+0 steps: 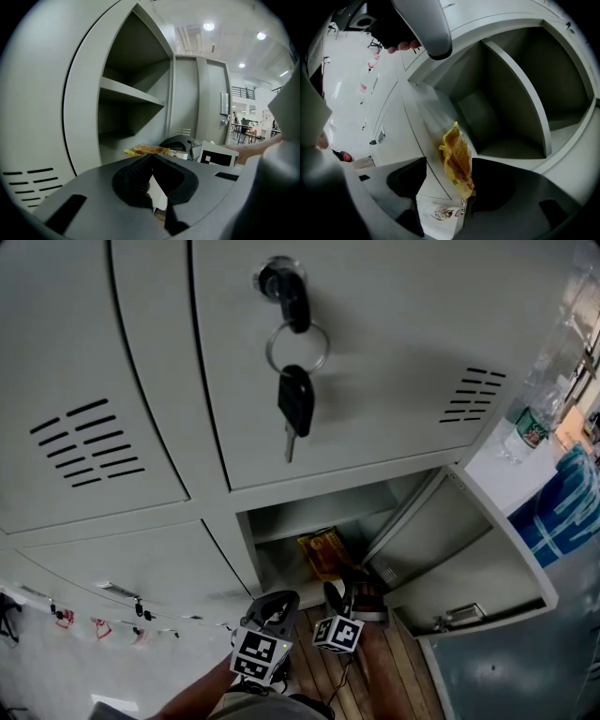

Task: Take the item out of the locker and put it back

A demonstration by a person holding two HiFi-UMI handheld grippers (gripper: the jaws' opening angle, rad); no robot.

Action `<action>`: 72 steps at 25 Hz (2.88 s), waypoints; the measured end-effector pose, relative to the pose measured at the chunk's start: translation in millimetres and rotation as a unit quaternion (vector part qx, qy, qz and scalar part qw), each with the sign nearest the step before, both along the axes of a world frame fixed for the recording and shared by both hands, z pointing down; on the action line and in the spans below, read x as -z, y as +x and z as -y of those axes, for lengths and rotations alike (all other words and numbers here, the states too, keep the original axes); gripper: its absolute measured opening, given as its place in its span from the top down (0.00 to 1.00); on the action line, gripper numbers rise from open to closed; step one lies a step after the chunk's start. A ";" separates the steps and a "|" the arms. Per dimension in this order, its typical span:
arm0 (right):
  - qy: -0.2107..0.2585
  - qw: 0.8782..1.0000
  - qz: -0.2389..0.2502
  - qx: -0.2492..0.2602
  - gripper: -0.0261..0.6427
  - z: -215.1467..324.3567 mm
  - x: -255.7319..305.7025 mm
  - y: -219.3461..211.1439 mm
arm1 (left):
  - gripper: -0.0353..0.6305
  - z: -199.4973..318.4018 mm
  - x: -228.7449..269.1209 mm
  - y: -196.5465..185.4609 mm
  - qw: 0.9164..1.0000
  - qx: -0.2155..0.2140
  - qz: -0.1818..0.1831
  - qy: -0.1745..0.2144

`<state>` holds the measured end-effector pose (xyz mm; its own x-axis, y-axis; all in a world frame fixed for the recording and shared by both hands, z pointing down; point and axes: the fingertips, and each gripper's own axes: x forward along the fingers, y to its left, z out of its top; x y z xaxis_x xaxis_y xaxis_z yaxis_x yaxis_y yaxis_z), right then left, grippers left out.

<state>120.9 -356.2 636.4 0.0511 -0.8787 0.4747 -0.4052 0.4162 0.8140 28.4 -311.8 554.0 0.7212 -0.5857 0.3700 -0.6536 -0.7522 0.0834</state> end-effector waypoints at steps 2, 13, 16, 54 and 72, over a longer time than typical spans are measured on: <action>-0.002 1.000 -0.005 0.001 0.50 2.8 -2.0 0.7 | 0.91 2.1 -0.3 -1.4 1.000 0.002 0.000 0.000; -0.013 0.999 -0.036 0.002 0.61 2.0 -13.4 5.6 | 0.91 0.9 -2.9 -2.8 1.000 0.002 0.002 -0.003; -0.001 0.999 -0.039 0.000 0.65 0.3 -12.3 7.1 | 0.91 -1.2 -3.2 -3.0 1.000 0.002 0.003 -0.003; 0.185 0.917 0.346 -0.074 0.88 -124.1 158.7 18.3 | 0.91 -61.4 43.0 -2.4 0.998 0.037 -0.012 0.056; 0.153 0.869 0.463 -0.089 0.88 -262.0 138.9 21.3 | 0.91 -178.3 49.0 -9.9 0.995 0.073 -0.016 0.069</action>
<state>142.2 -94.2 497.5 -0.0808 -0.9881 0.1306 -0.9806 0.1022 0.1671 18.6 -133.4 505.0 0.6344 -0.7293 0.2563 -0.7559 -0.6546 0.0081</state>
